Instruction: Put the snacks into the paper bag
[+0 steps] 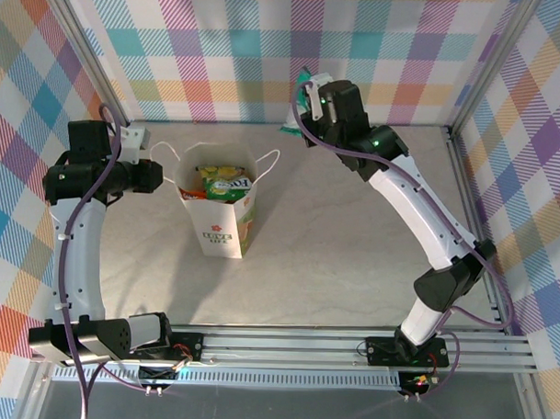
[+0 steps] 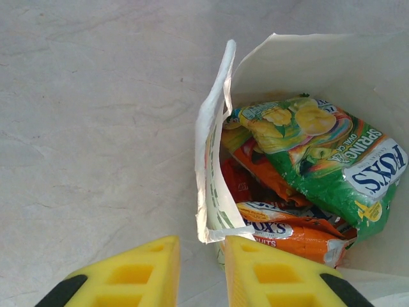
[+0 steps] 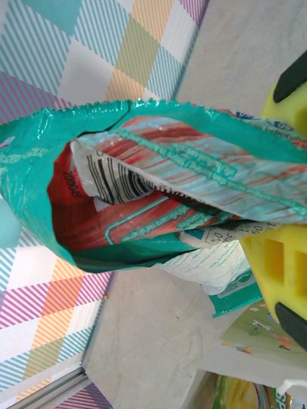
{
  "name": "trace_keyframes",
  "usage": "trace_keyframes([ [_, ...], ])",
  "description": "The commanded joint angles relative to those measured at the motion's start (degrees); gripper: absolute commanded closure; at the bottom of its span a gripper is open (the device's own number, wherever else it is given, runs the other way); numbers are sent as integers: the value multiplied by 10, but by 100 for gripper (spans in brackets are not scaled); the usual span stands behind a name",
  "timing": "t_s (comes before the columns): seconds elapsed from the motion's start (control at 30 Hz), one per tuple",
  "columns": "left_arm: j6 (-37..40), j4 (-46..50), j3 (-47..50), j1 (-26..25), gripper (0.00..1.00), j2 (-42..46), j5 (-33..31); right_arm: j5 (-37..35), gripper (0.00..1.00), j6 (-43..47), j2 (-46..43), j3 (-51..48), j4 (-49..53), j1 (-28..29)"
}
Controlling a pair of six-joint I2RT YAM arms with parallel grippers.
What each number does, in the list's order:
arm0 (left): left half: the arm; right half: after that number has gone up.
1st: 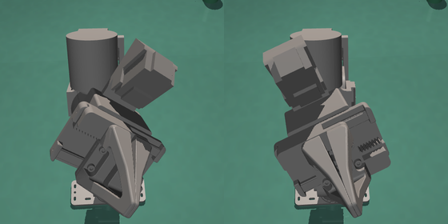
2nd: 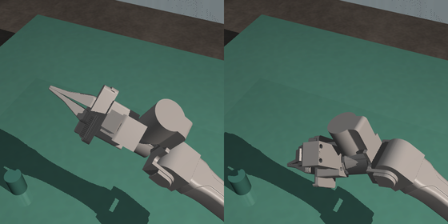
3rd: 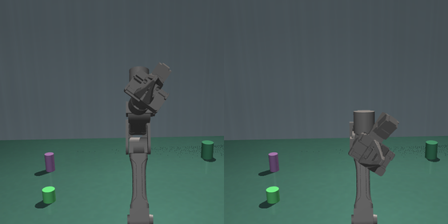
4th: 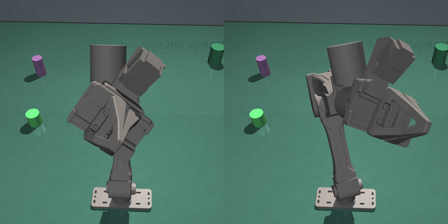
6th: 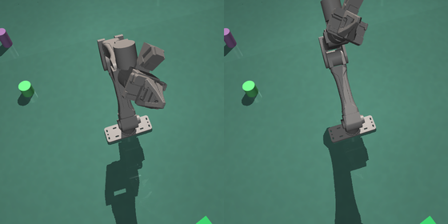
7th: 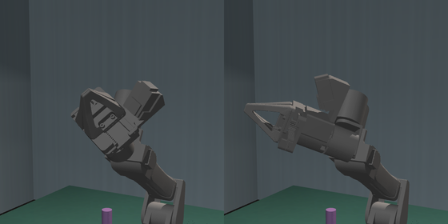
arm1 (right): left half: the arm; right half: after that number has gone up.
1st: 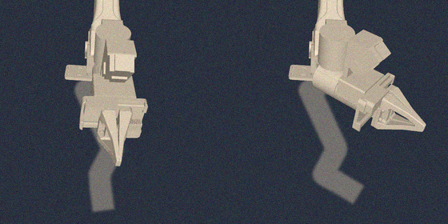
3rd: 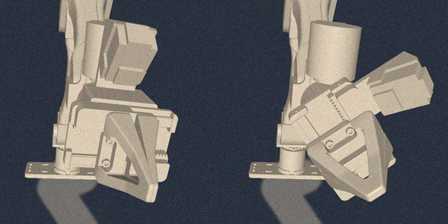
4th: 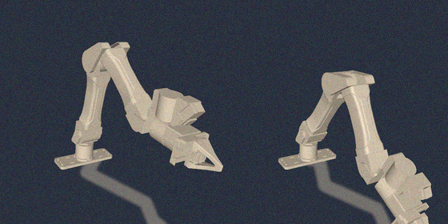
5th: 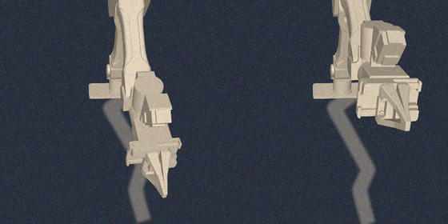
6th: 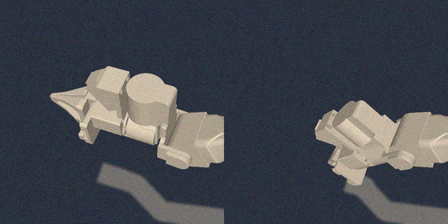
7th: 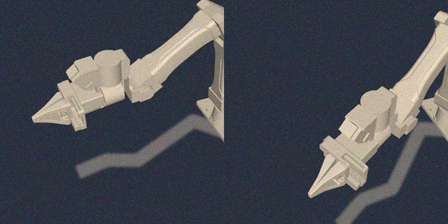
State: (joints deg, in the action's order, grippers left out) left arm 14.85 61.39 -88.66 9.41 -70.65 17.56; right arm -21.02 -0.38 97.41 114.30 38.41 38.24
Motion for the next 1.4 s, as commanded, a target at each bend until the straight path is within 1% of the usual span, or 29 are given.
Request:
trace_keyframes([
  [0.0, 11, 7, 5, -4, 75, 4, 19, -10, 83, 22, -22, 33, -43, 14],
  [0.23, 36, 21, -3, -16, 73, -7, 36, -10, 83, 49, -13, 70, -42, 44],
  [0.37, 53, 43, -15, -32, 74, -20, 23, -5, 83, 55, -13, 83, -44, 56],
  [0.43, 54, 47, -16, -39, 74, -25, 16, 7, 83, 55, -13, 89, -41, 61],
  [0.6, 58, 48, -15, -47, 74, -21, 10, 65, 83, 54, -1, 99, -39, 71],
  [0.73, 63, 39, -5, -47, 74, -12, 12, 89, 83, 43, 31, 132, -26, 75],
  [0.87, 62, 45, -14, -49, 74, -17, 12, 89, 84, 43, 62, 159, -18, 78],
  [1.0, 62, 45, -10, -52, 73, -13, 12, 104, 84, 45, 87, 185, 1, 81],
  [1.2, 62, 38, 1, -52, 73, 0, 9, 105, 84, 55, 103, 207, 10, 90],
  [1.37, 65, 33, 5, -52, 73, 8, 12, 122, 84, 110, 118, 224, 19, 94],
])
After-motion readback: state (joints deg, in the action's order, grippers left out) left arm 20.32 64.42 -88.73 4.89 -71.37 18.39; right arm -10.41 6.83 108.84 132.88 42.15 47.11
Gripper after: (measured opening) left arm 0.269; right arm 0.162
